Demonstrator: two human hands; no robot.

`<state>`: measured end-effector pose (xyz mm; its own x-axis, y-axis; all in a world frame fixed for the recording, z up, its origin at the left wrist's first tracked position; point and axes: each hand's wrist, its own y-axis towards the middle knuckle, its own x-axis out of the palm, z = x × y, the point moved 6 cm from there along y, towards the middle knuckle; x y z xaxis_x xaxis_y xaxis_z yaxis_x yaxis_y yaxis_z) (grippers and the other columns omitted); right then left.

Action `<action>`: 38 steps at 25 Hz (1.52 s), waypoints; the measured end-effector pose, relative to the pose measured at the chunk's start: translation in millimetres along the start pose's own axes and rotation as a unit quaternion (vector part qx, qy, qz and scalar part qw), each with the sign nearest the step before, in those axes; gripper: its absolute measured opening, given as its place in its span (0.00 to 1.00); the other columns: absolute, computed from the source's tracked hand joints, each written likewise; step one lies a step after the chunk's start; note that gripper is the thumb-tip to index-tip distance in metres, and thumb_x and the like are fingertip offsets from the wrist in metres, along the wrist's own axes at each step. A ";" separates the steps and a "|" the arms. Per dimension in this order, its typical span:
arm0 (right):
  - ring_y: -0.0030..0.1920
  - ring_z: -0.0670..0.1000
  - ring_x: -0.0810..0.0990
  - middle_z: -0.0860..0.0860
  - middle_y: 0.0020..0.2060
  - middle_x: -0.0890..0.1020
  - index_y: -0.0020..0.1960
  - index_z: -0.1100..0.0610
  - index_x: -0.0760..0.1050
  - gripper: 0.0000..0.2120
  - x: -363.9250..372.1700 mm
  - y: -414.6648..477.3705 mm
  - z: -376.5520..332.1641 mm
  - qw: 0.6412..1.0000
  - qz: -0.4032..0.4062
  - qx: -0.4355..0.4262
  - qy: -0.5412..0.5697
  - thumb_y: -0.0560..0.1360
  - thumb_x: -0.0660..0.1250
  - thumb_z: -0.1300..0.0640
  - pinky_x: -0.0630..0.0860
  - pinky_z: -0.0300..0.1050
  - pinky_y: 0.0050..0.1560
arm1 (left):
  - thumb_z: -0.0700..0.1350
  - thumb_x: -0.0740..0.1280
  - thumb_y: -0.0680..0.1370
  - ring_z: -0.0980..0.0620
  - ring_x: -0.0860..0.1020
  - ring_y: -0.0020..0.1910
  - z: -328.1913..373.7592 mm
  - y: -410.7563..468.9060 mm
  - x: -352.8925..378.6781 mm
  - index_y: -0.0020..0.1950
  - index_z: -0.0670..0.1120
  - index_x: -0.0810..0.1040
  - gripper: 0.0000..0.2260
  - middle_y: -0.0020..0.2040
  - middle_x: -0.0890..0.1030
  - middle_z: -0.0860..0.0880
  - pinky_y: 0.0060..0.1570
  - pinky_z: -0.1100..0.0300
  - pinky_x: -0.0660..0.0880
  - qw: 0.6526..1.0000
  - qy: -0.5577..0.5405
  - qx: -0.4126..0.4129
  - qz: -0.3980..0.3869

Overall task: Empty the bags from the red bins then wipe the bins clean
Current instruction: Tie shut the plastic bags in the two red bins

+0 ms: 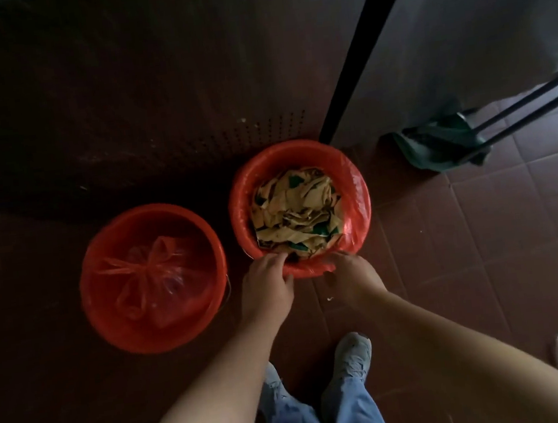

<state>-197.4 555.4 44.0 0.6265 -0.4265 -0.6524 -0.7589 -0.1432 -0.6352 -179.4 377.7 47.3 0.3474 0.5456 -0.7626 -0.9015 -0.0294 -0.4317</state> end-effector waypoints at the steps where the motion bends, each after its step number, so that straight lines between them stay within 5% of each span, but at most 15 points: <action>1: 0.60 0.54 0.80 0.46 0.61 0.82 0.66 0.44 0.78 0.22 11.8 9.3 9.4 0.999 0.002 -0.026 -0.027 0.74 0.65 0.60 0.76 0.49 0.61 | 0.46 0.68 0.78 0.48 0.70 0.71 -4.4 2.8 18.1 0.72 0.49 0.73 0.22 0.69 0.74 0.50 0.69 0.50 0.69 1.000 0.022 0.018 -0.004; 6: 0.73 0.53 0.70 0.48 0.70 0.76 0.73 0.50 0.73 0.27 60.3 51.7 49.8 0.973 0.003 -0.141 -0.182 0.75 0.68 0.60 0.63 0.52 0.73 | 0.45 0.65 0.80 0.45 0.62 0.77 -24.9 21.1 89.2 0.73 0.51 0.72 0.21 0.74 0.71 0.49 0.74 0.43 0.60 0.987 0.138 0.082 -0.023; 13: 0.53 0.54 0.81 0.45 0.51 0.83 0.56 0.48 0.84 0.14 78.2 71.9 68.1 0.931 0.120 -0.214 -0.272 0.70 0.74 0.55 0.70 0.55 0.57 | 0.44 0.71 0.76 0.48 0.73 0.63 -33.2 37.6 108.0 0.63 0.53 0.80 0.15 0.58 0.80 0.54 0.75 0.36 0.53 0.968 0.213 0.130 0.028; 22: 0.45 0.51 0.82 0.45 0.42 0.83 0.43 0.49 0.84 0.07 91.3 -1.2 101.7 0.921 0.104 -0.275 -0.255 0.66 0.75 0.56 0.69 0.49 0.51 | 0.45 0.74 0.73 0.49 0.78 0.52 -25.2 -23.0 142.3 0.50 0.51 0.84 0.07 0.46 0.80 0.54 0.72 0.41 0.63 0.960 0.169 0.222 -0.018; 25: 0.44 0.53 0.84 0.46 0.40 0.84 0.39 0.50 0.84 0.10 99.6 -9.4 113.9 0.935 0.069 -0.268 -0.223 0.61 0.79 0.61 0.80 0.49 0.48 | 0.42 0.73 0.72 0.48 0.79 0.47 -24.7 -35.0 155.0 0.44 0.50 0.83 0.04 0.41 0.78 0.53 0.68 0.47 0.67 0.964 0.150 0.216 -0.029; 29: 0.37 0.55 0.84 0.50 0.39 0.84 0.45 0.55 0.82 0.10 91.1 -8.2 101.0 0.955 0.078 -0.226 -0.178 0.64 0.75 0.61 0.80 0.47 0.40 | 0.54 0.65 0.79 0.48 0.78 0.50 -15.6 -35.2 155.9 0.50 0.49 0.81 0.10 0.48 0.80 0.51 0.64 0.48 0.70 0.970 0.133 0.202 -0.035; 31: 0.37 0.57 0.83 0.50 0.39 0.83 0.51 0.56 0.81 0.08 82.9 -1.6 94.0 0.963 0.082 -0.202 -0.160 0.71 0.71 0.58 0.79 0.49 0.44 | 0.57 0.65 0.78 0.49 0.76 0.54 -10.3 -36.8 152.8 0.57 0.50 0.79 0.14 0.52 0.79 0.51 0.66 0.48 0.69 0.965 0.157 0.202 -0.054; 34: 0.47 0.58 0.84 0.51 0.48 0.85 0.61 0.56 0.79 0.16 73.1 10.2 87.9 0.973 0.055 -0.169 -0.146 0.73 0.70 0.61 0.74 0.51 0.58 | 0.54 0.69 0.77 0.47 0.77 0.55 -7.4 -36.2 147.3 0.59 0.51 0.78 0.13 0.53 0.80 0.51 0.65 0.48 0.70 0.965 0.186 0.178 -0.048; 38: 0.51 0.59 0.82 0.53 0.49 0.83 0.59 0.56 0.79 0.12 59.4 8.8 72.1 0.968 0.122 -0.187 -0.115 0.76 0.69 0.59 0.73 0.54 0.55 | 0.46 0.66 0.79 0.47 0.80 0.49 -4.2 -22.9 132.6 0.53 0.51 0.81 0.06 0.49 0.81 0.51 0.53 0.52 0.72 0.980 0.167 0.112 -0.004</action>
<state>-154.0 593.3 -30.2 0.4105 -0.2852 -0.8661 -0.8736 -0.3954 -0.2838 -111.6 447.2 -46.0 0.3854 0.2393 -0.8912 -0.9196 0.1792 -0.3495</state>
